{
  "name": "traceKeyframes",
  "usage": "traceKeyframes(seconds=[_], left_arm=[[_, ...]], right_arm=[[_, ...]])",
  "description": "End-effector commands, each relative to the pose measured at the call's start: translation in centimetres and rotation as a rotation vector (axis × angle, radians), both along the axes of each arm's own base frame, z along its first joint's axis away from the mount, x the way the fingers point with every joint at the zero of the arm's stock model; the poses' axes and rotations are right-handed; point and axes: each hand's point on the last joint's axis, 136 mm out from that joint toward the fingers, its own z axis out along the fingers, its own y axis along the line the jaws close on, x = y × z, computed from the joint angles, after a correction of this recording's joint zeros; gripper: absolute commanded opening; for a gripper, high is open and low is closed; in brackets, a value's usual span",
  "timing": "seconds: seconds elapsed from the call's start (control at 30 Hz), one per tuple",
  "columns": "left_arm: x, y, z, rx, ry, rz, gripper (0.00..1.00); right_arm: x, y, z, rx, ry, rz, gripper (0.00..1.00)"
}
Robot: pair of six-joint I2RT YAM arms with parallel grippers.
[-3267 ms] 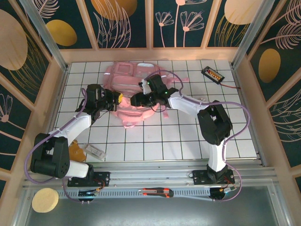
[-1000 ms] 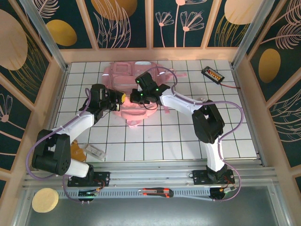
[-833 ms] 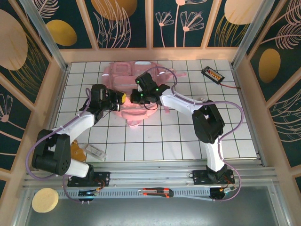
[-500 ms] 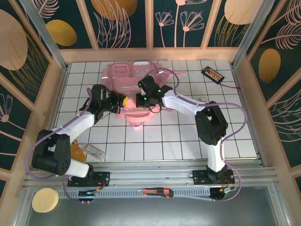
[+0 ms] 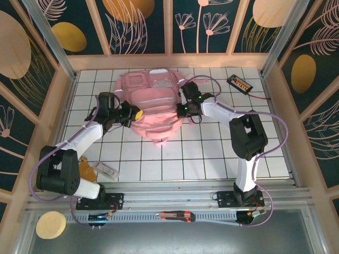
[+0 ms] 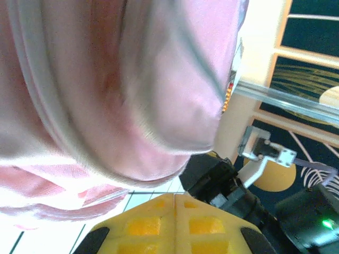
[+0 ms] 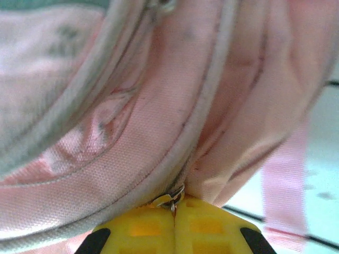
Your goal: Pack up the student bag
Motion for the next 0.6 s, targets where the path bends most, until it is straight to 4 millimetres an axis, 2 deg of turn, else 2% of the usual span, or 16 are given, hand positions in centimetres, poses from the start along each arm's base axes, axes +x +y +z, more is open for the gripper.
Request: traceKeyframes(seconds=[0.0, 0.13, 0.2, 0.3, 0.37, 0.47, 0.5, 0.57], left_arm=[[0.9, 0.6, 1.8, 0.029, -0.086, -0.045, 0.0], [1.3, 1.2, 1.6, 0.042, -0.092, -0.04, 0.0], [1.6, 1.1, 1.5, 0.036, -0.092, -0.039, 0.25], [1.8, 1.1, 1.9, 0.021, -0.1, -0.024, 0.45], [1.3, 0.9, 2.3, -0.001, -0.093, -0.006, 0.54], [0.1, -0.6, 3.1, -0.07, -0.084, 0.023, 0.62], [-0.5, -1.6, 3.1, -0.094, -0.074, 0.021, 0.64], [-1.6, -3.6, 2.6, -0.133, -0.046, 0.016, 0.65]], right_arm=[[3.9, -5.6, -0.3, -0.14, -0.077, -0.049, 0.0], [4.2, -4.0, 1.2, -0.026, -0.088, 0.01, 0.0], [3.1, -2.7, 1.6, 0.028, -0.078, 0.041, 0.0], [1.0, -0.7, 1.8, 0.068, -0.048, 0.087, 0.0], [-0.4, 0.8, 2.1, 0.089, -0.034, 0.114, 0.0], [-2.3, 2.9, 2.6, 0.125, -0.011, 0.144, 0.0], [-2.5, 3.2, 3.1, 0.144, -0.007, 0.141, 0.0], [-3.9, 5.3, 3.9, 0.178, -0.001, 0.173, 0.0]])
